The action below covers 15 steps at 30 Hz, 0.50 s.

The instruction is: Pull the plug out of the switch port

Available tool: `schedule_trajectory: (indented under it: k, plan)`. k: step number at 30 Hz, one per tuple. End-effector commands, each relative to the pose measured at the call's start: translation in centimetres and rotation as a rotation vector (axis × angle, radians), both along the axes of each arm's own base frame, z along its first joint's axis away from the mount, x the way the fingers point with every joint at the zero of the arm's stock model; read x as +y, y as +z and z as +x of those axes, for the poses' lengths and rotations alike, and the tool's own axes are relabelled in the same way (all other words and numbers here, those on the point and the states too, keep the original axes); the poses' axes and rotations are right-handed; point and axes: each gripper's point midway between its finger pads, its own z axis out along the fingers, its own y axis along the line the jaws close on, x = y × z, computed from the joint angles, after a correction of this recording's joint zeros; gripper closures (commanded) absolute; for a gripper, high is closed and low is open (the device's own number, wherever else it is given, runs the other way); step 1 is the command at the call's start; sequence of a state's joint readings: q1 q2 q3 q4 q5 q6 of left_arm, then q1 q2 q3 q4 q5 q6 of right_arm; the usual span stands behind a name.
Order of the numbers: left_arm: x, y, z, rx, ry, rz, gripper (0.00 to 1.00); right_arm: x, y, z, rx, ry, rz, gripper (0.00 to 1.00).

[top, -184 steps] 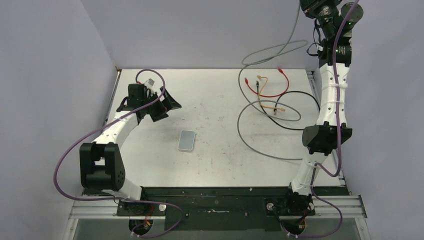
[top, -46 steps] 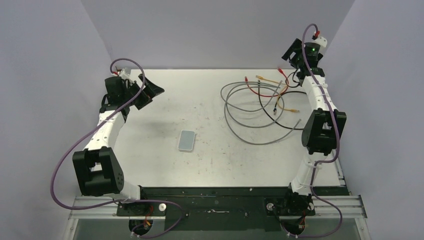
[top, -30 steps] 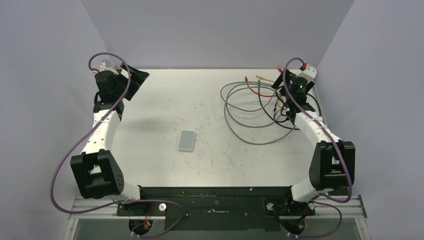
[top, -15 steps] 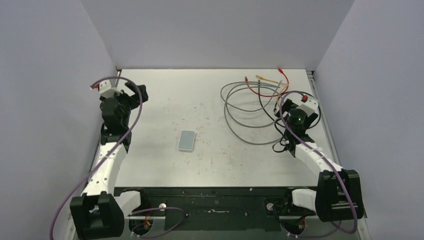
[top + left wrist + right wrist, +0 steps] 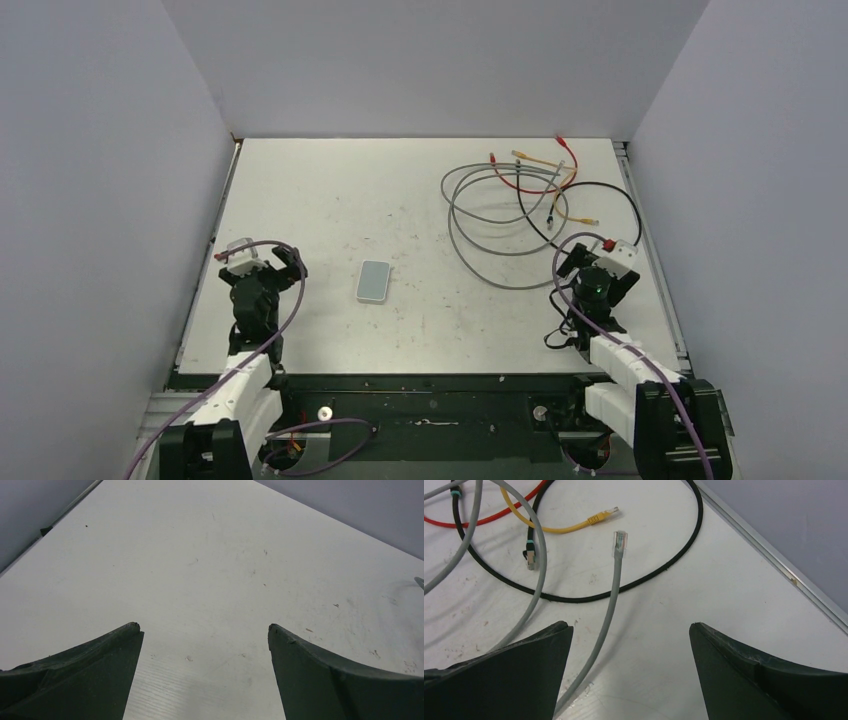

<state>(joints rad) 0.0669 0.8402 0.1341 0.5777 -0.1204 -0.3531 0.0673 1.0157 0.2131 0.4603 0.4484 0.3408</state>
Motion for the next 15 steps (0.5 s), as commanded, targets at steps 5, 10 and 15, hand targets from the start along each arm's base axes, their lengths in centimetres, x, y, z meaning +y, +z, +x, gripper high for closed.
schedule_trajectory:
  k: [5, 10, 15]
  plan:
    - [1.3, -0.5, 0.0, -0.055, 0.065, 0.044, 0.04, -0.2, 1.2, 0.7, -0.158, 0.027, -0.070, 0.10]
    - [1.7, 0.1, 2.1, -0.076, 0.063, 0.107, 0.04, 0.0, 1.6, 2.8, -0.194, 0.053, -0.097, 0.10]
    - [0.7, -1.0, 4.9, -0.051, -0.022, 0.175, 0.04, 0.4, 0.7, 4.9, -0.194, 0.084, -0.129, 0.10]
